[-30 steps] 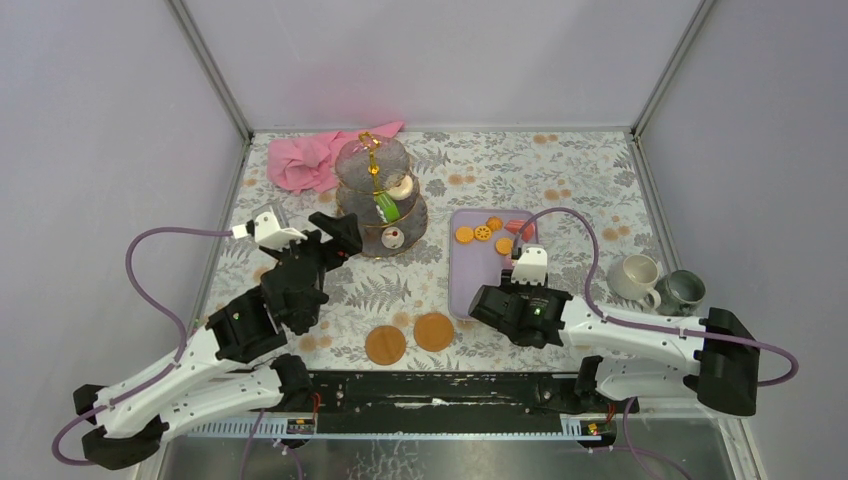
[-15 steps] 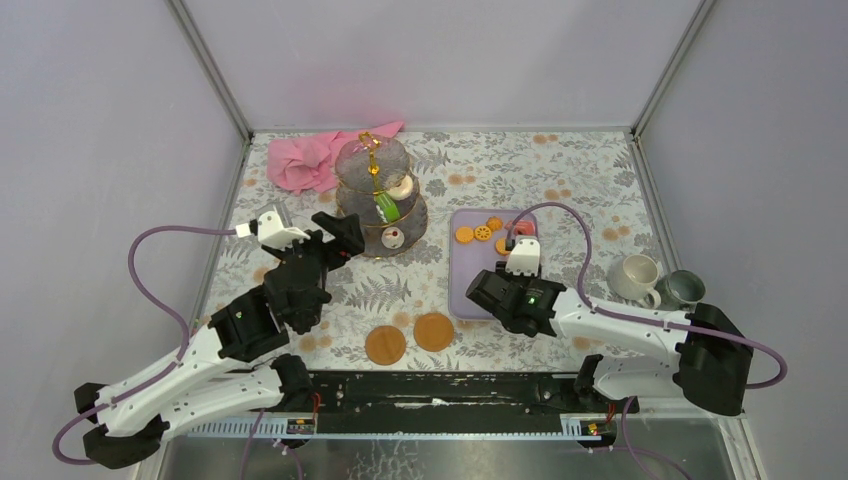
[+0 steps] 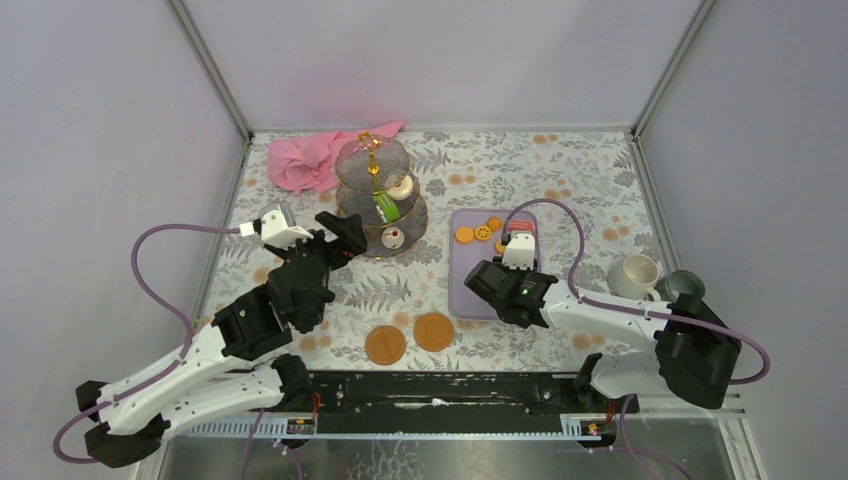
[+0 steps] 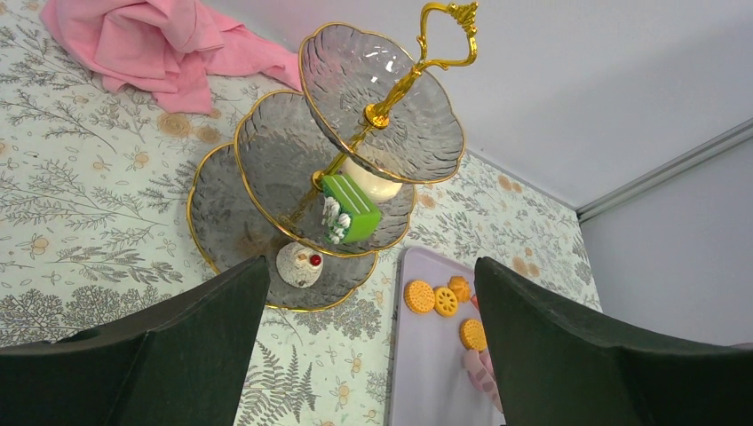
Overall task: Serve the afternoon tea
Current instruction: Pick up the desert from the tray, then place the desert on the desert table.
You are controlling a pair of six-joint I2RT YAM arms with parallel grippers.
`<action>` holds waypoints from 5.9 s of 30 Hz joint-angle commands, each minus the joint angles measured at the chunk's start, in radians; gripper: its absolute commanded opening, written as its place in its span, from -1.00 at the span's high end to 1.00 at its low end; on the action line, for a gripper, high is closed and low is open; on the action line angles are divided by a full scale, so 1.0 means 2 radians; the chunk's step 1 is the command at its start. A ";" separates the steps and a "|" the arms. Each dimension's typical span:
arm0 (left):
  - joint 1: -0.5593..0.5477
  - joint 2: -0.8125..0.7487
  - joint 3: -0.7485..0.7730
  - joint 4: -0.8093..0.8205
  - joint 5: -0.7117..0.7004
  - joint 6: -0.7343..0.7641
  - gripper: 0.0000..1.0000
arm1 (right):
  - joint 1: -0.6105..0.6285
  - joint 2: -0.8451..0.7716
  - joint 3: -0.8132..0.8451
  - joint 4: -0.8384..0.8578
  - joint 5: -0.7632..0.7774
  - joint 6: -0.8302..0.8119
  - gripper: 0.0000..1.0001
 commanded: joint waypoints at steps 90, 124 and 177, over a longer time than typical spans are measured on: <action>0.001 -0.041 -0.016 0.000 -0.051 0.019 -0.86 | 0.015 0.262 0.293 0.246 -0.077 -0.256 0.46; 0.001 -0.030 -0.017 0.002 -0.049 0.020 -0.86 | 0.005 0.331 0.249 0.411 -0.035 -0.327 0.43; 0.001 -0.001 0.018 -0.034 -0.039 -0.010 -0.84 | 0.029 0.215 0.161 0.392 -0.018 -0.316 0.04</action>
